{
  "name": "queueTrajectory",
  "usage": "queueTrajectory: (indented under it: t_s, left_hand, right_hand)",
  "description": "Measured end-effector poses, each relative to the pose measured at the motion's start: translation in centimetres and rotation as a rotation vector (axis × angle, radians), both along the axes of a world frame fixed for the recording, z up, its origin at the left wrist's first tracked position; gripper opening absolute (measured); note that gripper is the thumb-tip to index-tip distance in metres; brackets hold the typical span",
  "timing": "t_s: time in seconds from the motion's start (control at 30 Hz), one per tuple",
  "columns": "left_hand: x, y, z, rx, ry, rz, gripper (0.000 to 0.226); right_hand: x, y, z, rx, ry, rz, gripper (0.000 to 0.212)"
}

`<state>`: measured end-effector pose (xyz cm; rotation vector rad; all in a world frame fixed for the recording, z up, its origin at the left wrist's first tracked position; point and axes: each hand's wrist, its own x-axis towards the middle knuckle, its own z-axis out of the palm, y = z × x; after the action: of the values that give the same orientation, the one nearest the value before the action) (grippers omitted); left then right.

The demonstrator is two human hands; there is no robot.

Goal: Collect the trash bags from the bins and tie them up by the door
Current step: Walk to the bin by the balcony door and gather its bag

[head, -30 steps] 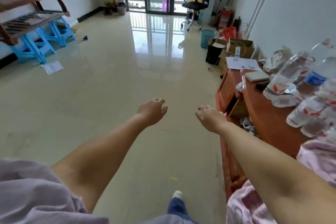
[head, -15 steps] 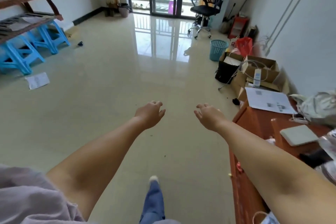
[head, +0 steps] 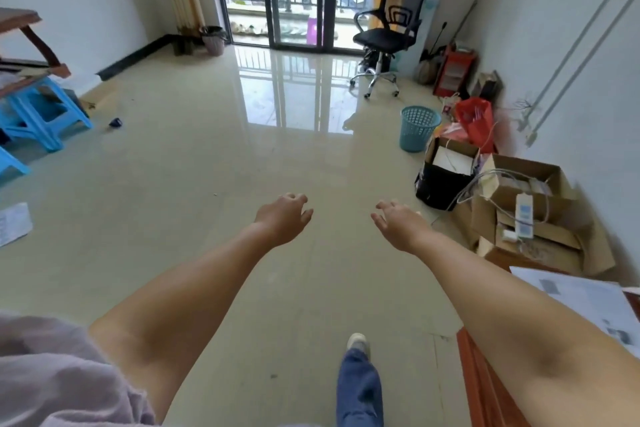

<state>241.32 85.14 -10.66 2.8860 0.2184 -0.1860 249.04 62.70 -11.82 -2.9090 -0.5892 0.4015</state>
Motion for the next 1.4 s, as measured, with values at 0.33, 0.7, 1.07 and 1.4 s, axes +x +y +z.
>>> queueTrajectory:
  t_s: [0.33,0.7,1.07,1.4]
  left_hand:
    - [29.5,6.6,0.7,-0.044,-0.038,0.097,0.045]
    - [57.5,24.9,-1.4,-0.039,0.0,0.184,0.045]
    - [84.4,42.5,0.6,-0.045,0.005,0.195,0.044]
    - [107.4,60.7,0.9,-0.017,-0.023,0.366,0.043]
  right_hand:
    - [32.0,7.0,1.8,-0.037,-0.018,0.084,0.047]
    - [60.9,27.1,0.6,0.007,-0.013,0.193,0.047]
    - [87.8,43.7,1.7,0.016,0.006,0.151,0.046]
    - [114.3,63.0,2.7,0.034,-0.015,0.29,0.046]
